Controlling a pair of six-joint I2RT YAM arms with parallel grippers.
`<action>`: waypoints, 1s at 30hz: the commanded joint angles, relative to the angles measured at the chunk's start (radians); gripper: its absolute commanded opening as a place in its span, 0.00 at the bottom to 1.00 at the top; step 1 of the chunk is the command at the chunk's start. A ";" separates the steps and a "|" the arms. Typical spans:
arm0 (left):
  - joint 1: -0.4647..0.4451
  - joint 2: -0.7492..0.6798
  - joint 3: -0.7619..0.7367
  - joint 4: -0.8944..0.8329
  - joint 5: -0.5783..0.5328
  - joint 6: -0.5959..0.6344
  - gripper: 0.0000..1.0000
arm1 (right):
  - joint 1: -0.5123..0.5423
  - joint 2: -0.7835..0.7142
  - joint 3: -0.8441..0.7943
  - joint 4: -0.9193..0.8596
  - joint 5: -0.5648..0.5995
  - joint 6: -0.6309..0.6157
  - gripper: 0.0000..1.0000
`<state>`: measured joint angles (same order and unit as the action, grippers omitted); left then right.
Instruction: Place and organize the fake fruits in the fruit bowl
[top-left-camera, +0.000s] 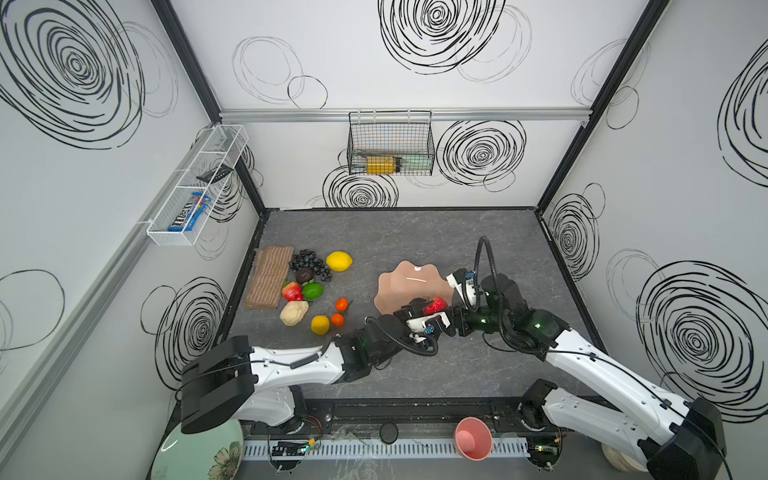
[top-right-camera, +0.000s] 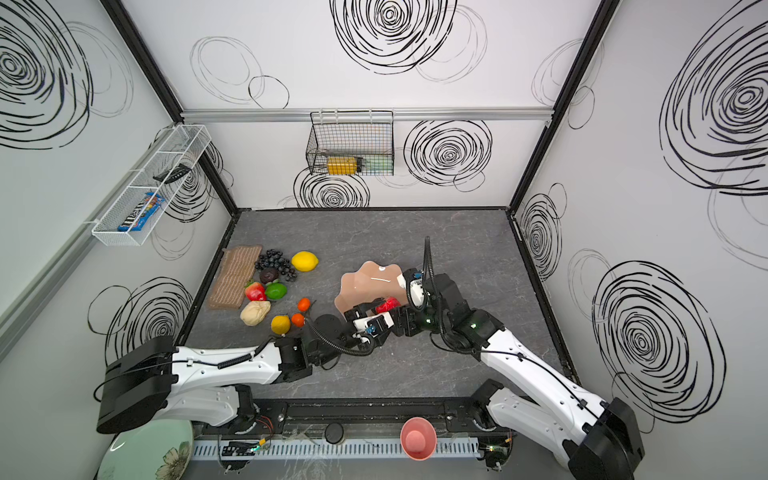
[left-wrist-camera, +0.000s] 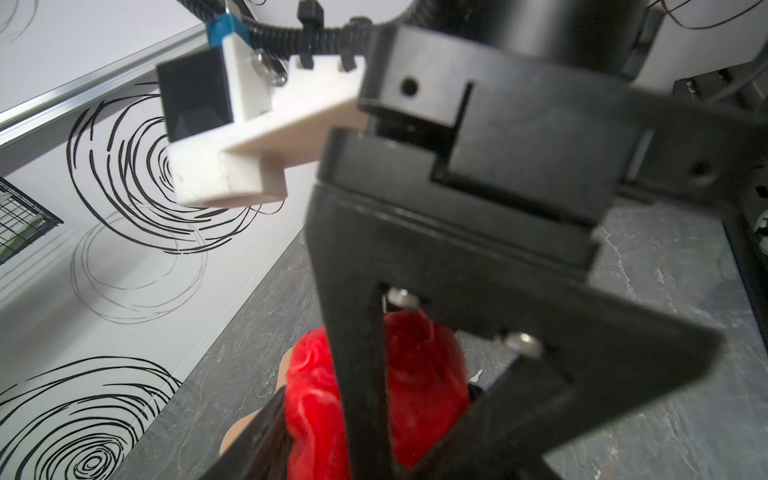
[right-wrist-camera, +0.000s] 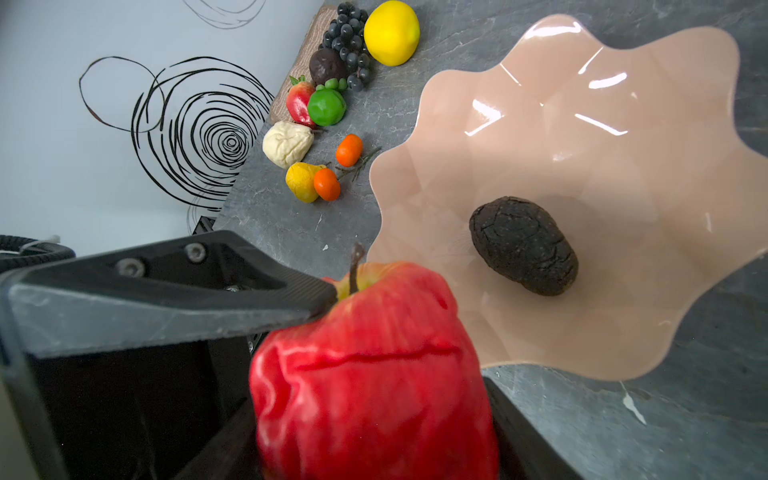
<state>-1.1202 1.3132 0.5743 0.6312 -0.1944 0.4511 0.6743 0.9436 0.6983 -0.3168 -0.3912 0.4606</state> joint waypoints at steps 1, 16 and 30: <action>-0.001 -0.020 0.006 0.081 -0.024 -0.012 0.71 | 0.004 -0.024 -0.008 0.023 0.058 -0.007 0.66; 0.303 -0.236 0.075 -0.216 0.362 -0.750 0.99 | 0.072 -0.080 -0.134 0.321 0.374 -0.099 0.62; 0.415 -0.038 0.244 -0.413 0.664 -0.992 1.00 | 0.197 -0.042 -0.225 0.547 0.491 -0.264 0.64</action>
<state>-0.7055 1.2720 0.7879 0.2054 0.3656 -0.4805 0.8520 0.8898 0.4908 0.1379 0.0631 0.2455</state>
